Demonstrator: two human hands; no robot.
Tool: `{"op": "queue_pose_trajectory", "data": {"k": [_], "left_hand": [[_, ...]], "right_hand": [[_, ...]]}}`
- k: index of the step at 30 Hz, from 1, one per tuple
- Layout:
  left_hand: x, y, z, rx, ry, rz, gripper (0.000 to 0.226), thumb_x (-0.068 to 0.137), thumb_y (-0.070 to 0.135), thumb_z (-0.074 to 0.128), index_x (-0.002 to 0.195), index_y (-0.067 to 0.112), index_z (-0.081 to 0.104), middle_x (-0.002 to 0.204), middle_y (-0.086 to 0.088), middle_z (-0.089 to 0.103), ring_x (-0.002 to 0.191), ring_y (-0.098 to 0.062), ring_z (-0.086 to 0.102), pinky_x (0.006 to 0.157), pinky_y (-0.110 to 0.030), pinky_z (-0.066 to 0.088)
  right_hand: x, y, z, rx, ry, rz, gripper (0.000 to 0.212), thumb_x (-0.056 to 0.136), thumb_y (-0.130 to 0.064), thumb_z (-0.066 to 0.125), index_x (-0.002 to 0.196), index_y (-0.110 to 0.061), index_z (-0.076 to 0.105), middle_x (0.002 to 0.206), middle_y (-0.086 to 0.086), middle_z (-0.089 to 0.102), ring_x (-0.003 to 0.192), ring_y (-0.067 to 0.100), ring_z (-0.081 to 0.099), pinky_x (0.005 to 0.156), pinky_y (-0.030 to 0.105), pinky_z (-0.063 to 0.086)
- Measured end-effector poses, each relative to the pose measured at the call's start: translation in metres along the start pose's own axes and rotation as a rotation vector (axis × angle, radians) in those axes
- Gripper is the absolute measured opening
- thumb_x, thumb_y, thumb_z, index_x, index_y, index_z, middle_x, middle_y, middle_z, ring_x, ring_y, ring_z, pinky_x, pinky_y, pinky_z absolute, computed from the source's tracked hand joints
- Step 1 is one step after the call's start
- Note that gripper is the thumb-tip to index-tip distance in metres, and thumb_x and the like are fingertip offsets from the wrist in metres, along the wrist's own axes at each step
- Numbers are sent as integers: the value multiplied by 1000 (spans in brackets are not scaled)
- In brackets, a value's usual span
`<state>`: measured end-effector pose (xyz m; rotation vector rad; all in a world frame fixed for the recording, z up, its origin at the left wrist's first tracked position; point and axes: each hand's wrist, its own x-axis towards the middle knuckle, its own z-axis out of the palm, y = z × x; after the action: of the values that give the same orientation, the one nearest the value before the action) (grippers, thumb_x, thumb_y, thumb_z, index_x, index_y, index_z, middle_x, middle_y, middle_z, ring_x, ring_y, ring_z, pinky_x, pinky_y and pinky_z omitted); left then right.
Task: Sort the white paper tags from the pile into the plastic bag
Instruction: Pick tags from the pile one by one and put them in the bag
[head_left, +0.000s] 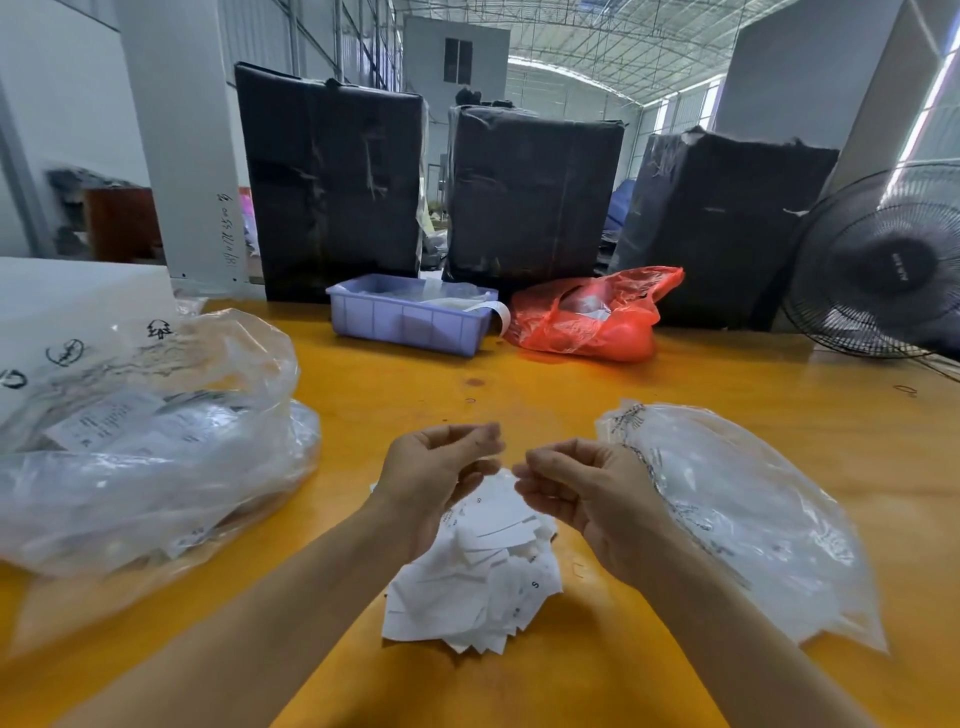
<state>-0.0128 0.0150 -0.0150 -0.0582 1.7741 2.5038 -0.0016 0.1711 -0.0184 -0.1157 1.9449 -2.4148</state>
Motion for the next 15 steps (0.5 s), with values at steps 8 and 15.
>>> {"op": "queue_pose_trajectory", "data": {"k": [8, 15], "left_hand": [[10, 13, -11, -167, 105, 132, 5, 84, 0, 63, 79, 2, 62, 66, -5, 72, 58, -10, 69, 52, -15, 52], [15, 12, -24, 22, 161, 132, 16, 69, 3, 77, 72, 5, 61, 58, -3, 66, 46, -6, 59, 45, -14, 45]], "right_hand": [[-8, 7, 7, -940, 89, -471, 12, 87, -18, 67, 98, -13, 69, 86, -10, 68, 73, -6, 61, 63, 4, 43], [0, 24, 1, -1403, -268, -472, 29, 91, -24, 62, 109, -1, 65, 105, 11, 68, 100, 24, 59, 86, 32, 42]]}}
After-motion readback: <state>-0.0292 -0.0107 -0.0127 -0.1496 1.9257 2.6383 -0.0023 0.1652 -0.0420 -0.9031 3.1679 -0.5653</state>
